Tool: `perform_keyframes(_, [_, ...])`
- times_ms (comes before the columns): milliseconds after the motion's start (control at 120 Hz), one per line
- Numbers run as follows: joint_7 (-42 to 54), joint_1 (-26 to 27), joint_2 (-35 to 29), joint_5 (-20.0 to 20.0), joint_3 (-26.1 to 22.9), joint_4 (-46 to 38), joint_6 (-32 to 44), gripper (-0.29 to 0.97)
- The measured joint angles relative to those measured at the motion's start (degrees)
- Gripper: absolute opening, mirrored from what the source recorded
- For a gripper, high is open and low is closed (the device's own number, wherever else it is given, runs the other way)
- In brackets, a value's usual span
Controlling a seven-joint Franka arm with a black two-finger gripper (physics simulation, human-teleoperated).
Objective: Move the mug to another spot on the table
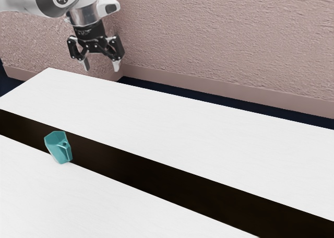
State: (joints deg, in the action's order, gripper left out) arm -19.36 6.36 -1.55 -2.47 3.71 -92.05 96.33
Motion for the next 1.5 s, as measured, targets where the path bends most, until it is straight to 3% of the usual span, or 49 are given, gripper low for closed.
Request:
perform_keyframes(258, [6.1,0.4,-0.4,0.0,0.2,0.0,-1.2,0.68])
perform_keyframes(375, [6.1,-0.4,-4.9,-0.1,-0.3,-3.2,-0.9,0.68])
perform_keyframes(475, [0.5,-3.4,-9.0,0.0,-1.9,-9.1,-0.3,0.68])
perform_keyframes(575, [-6.8,-10.1,-12.9,0.1,-6.6,-15.8,1.8,0.68])
perform_keyframes(783, [-20.2,-18.4,-16.4,0.5,-8.3,-31.3,9.9,0.68])
perform_keyframes(992, [-30.0,-21.4,-15.2,0.5,-8.5,-39.9,20.3,0.68])
perform_keyframes(1092, [-34.4,-29.7,-15.1,0.4,-16.8,-43.9,26.9,0.68])
perform_keyframes(1150, [-36.6,-32.2,-14.7,0.0,-19.3,-45.7,30.7,0.68])
perform_keyframes(1317, [-41.9,-34.2,-12.8,-3.5,-20.5,-49.3,39.4,0.68])
perform_keyframes(1500, [-46.2,-35.1,-11.8,-6.0,-20.6,-51.4,43.5,0.68])
